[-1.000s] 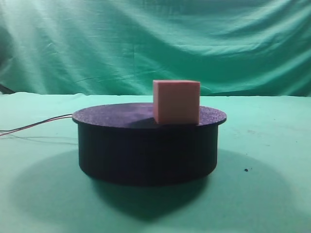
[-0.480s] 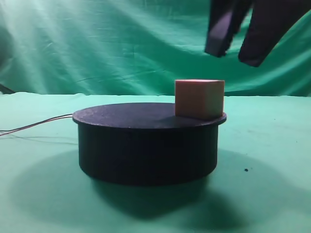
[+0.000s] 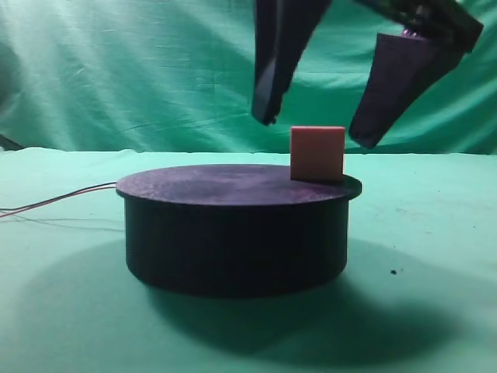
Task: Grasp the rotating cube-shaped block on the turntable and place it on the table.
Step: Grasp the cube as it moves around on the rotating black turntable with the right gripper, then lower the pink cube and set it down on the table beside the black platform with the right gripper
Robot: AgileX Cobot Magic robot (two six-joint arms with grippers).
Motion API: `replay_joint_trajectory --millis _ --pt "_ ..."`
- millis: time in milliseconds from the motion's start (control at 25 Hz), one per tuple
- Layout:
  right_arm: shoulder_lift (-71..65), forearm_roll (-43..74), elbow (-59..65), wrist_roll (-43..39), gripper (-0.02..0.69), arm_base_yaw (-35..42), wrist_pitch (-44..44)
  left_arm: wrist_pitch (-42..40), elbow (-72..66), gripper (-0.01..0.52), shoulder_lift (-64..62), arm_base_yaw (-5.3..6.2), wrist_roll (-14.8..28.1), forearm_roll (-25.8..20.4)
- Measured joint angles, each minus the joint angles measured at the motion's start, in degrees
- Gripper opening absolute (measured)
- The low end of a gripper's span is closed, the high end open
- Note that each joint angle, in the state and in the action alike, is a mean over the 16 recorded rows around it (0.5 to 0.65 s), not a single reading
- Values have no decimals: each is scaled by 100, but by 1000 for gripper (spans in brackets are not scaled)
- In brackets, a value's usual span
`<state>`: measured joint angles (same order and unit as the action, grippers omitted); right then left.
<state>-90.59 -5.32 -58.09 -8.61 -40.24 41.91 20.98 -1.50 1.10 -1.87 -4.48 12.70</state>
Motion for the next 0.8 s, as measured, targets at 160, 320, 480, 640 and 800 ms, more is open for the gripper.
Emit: replay_joint_trajectory --millis 160,320,480,640,800 --pt "240 517 41 -370 235 9 276 0 0 0 0 0 0 0" --pt "485 898 301 -742 234 21 433 0 0 0 0 0 0 0" --pt "623 1092 680 -1005 234 33 396 0 0 0 0 0 0 0" --pt "578 1033 1075 -1083 245 45 160 0 0 0 0 0 0 0" --pt "446 927 1285 -1095 302 48 -84 0 0 0 0 0 0 0"
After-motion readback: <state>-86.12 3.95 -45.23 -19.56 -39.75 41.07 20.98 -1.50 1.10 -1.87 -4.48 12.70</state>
